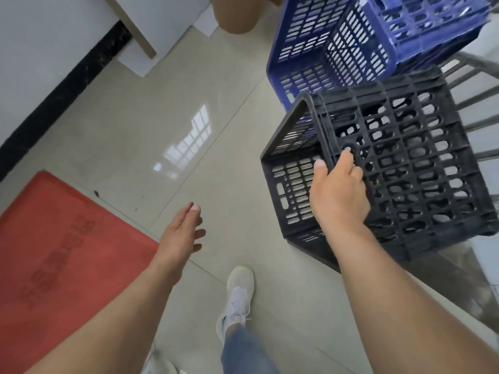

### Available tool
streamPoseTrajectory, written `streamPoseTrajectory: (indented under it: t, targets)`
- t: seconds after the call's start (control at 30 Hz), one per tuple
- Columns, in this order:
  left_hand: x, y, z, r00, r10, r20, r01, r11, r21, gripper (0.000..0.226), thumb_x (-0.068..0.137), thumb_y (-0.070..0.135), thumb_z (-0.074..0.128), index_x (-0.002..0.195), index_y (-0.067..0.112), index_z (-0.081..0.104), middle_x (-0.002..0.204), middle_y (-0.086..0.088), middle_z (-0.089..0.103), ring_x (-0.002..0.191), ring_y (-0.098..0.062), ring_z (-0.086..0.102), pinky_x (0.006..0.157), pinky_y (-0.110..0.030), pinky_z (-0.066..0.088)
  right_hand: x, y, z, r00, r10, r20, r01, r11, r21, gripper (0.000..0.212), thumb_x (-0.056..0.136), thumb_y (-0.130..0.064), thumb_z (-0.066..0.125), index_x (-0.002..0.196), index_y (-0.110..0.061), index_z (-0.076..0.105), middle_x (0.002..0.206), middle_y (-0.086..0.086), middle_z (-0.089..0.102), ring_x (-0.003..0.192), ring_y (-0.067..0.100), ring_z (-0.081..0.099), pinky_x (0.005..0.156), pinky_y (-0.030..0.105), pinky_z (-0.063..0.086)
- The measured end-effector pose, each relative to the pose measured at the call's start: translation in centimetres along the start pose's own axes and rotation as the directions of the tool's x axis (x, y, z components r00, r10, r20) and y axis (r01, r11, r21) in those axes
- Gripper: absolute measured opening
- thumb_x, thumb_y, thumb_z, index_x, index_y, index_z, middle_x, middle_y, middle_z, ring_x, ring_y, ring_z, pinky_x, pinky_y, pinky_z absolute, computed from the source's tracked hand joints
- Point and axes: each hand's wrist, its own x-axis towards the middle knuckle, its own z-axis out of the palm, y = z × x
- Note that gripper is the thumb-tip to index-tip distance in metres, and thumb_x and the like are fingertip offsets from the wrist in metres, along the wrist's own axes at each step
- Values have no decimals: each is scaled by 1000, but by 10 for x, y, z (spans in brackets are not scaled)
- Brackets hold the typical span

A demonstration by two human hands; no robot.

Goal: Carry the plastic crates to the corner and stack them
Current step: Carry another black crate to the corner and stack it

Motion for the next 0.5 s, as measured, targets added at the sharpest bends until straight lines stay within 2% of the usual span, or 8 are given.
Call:
streamPoseTrajectory:
  t: [0.07,0.23,0.5]
  targets:
    - [14,-6,3,1000,-13,2,13,1000,-14,50,97,44,39,143,26,37,125,-1,56,106,-21,60,93,-41,48,2,-2,7,997,-15,-82,15,1000,5,58,99,-45,27,148,-15,21,146,17,39,127,37,43,97,48,35]
    - [45,-20,3,997,-78,5,78,995,-58,47,98,43,38,141,24,39,124,-3,57,106,-22,61,94,-43,49,4,1,15,976,-70,-207,66,997,-24,52,101,-41,27,142,-11,33,138,17,48,119,39,49,87,45,38]
    - [66,-47,-28,990,-142,2,141,978,-152,48,98,44,37,141,23,40,123,-4,56,108,-24,59,87,-40,49,-14,-18,22,975,-88,-202,90,996,2,53,101,-43,26,145,-13,32,138,15,49,120,38,49,85,42,37]
